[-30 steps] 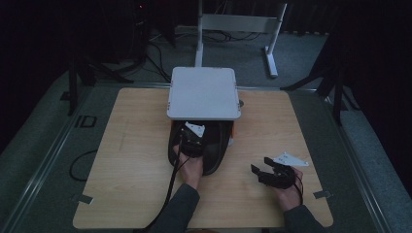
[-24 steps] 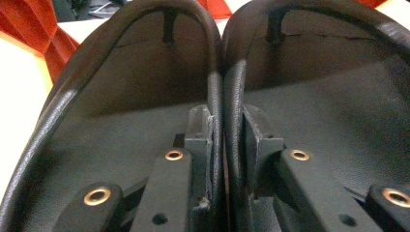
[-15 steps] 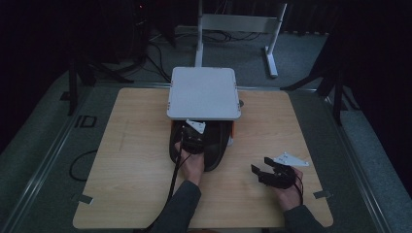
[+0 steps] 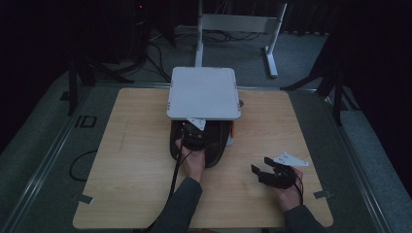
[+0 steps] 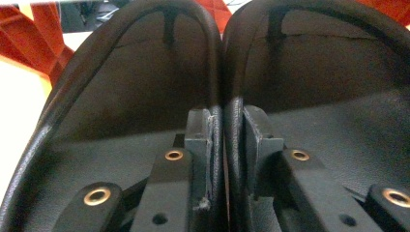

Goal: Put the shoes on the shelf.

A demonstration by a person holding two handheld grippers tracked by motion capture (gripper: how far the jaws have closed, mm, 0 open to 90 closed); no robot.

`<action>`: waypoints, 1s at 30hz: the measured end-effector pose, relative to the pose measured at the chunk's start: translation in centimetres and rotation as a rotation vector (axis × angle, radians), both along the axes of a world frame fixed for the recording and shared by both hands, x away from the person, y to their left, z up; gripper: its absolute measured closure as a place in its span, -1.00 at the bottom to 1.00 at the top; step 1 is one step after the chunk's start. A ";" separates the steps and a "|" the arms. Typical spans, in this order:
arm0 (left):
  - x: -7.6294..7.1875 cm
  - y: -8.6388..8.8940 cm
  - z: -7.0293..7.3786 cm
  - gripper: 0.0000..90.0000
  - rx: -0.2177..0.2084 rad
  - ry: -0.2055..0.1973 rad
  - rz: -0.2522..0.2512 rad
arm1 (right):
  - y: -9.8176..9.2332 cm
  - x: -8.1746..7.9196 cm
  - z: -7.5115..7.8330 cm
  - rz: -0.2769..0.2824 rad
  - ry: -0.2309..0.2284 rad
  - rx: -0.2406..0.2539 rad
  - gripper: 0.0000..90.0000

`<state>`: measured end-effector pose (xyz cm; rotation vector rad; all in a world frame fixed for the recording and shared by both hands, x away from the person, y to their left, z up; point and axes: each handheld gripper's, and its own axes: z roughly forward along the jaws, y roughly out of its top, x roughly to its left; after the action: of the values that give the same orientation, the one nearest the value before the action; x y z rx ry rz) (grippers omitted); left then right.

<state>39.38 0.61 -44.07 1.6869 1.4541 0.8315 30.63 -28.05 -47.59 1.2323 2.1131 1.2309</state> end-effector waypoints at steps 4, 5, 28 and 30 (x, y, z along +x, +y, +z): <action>0.3 -0.3 0.3 0.66 0.003 -0.009 0.008 | 0.0 0.0 0.0 0.000 0.000 0.001 -0.28; 0.3 -0.4 0.3 0.66 0.000 -0.013 0.012 | 0.0 0.0 0.0 0.000 0.001 0.001 -0.28; 2.2 -1.8 0.8 0.65 0.015 -0.051 0.085 | 0.0 0.0 0.0 0.000 0.003 0.004 -0.28; 2.4 -1.9 0.9 0.65 0.017 -0.057 0.089 | -0.1 0.0 0.0 0.001 0.002 0.004 -0.28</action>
<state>41.81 -1.33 -43.18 1.6083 1.4960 0.9351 30.66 -28.10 -47.58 1.2346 2.1136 1.2357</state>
